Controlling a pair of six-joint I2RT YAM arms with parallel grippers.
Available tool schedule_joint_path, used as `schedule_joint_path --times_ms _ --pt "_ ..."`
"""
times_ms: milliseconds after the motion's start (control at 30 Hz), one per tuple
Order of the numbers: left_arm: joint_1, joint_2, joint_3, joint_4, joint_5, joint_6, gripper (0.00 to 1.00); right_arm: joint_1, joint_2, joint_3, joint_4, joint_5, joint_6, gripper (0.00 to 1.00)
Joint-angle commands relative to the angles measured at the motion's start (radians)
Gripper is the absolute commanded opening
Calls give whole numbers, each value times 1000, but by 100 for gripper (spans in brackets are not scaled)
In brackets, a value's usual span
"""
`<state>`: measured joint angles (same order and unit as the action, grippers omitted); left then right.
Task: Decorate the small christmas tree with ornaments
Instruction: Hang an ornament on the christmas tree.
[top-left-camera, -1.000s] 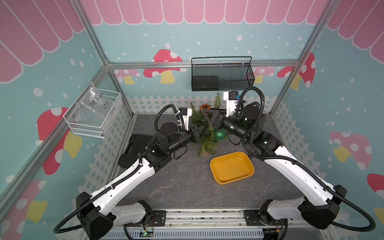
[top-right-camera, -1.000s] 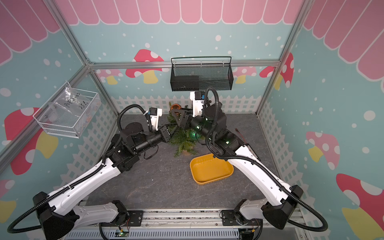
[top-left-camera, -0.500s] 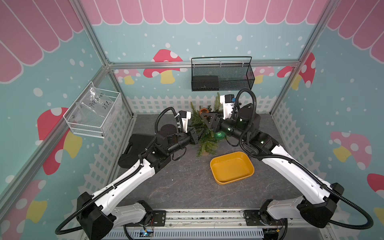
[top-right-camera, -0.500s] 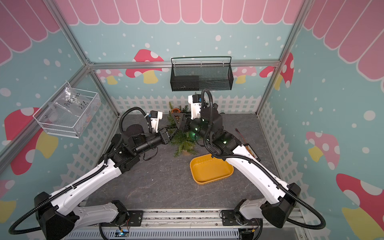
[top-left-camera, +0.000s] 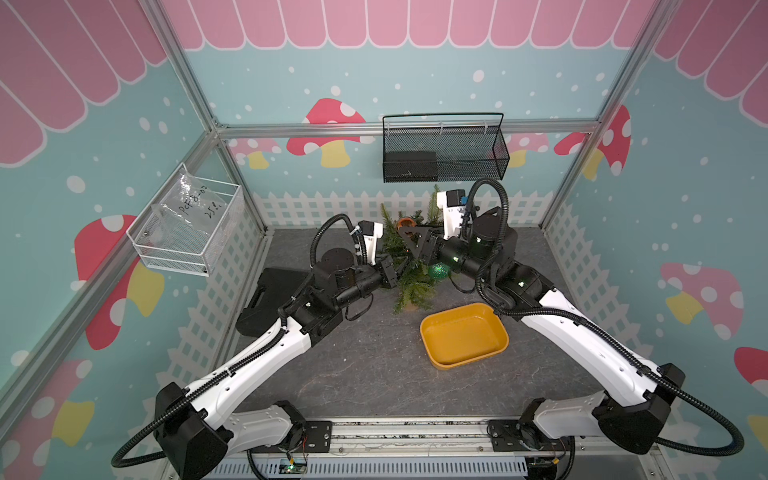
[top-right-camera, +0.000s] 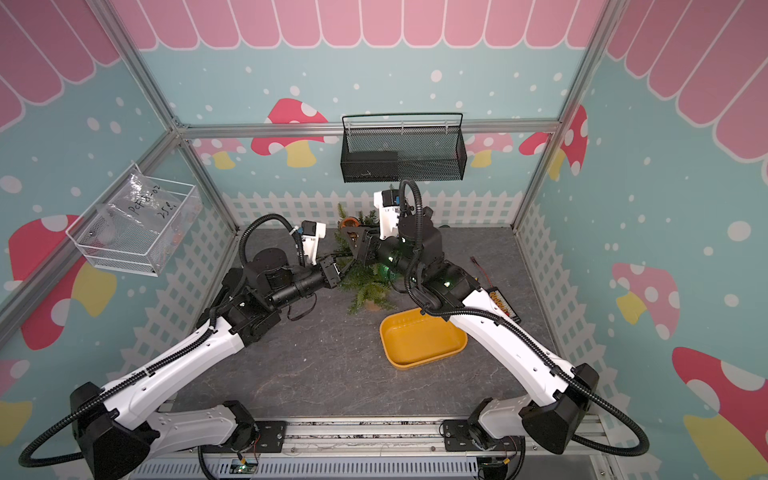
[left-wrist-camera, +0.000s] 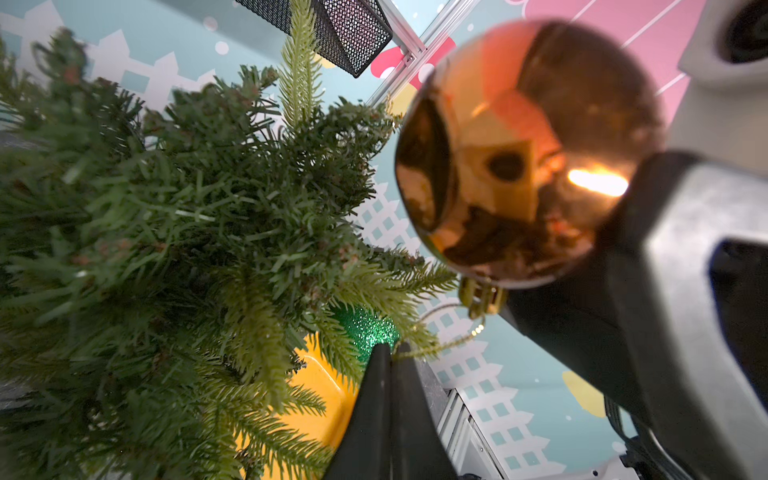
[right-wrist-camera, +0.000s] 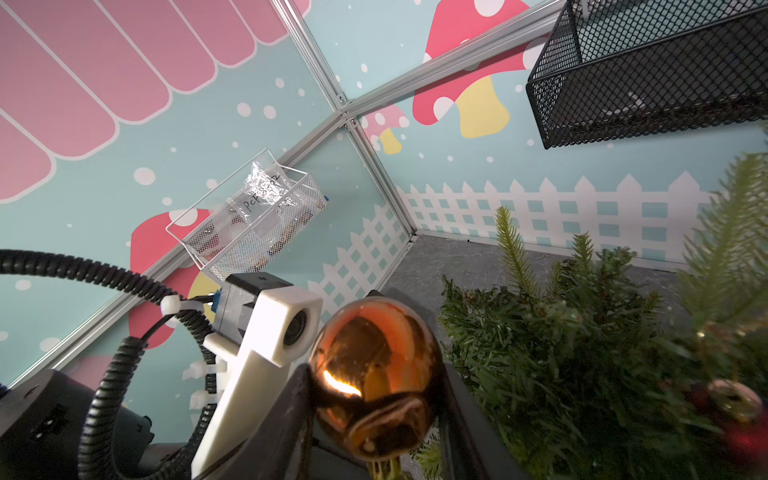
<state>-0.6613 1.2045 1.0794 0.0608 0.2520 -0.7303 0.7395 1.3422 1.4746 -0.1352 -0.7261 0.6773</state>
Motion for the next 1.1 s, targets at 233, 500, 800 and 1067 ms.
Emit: schedule_joint_path --times_ms 233,500,800,1067 --pt "8 15 1 43 16 -20 0 11 24 -7 28 8 -29 41" --pt "27 26 0 54 21 -29 0 11 36 -3 24 48 -44 41" --pt "52 49 11 66 53 -37 0 11 60 26 -5 93 -60 41" --pt "59 73 23 80 85 -44 0 11 52 32 -20 132 -64 41"
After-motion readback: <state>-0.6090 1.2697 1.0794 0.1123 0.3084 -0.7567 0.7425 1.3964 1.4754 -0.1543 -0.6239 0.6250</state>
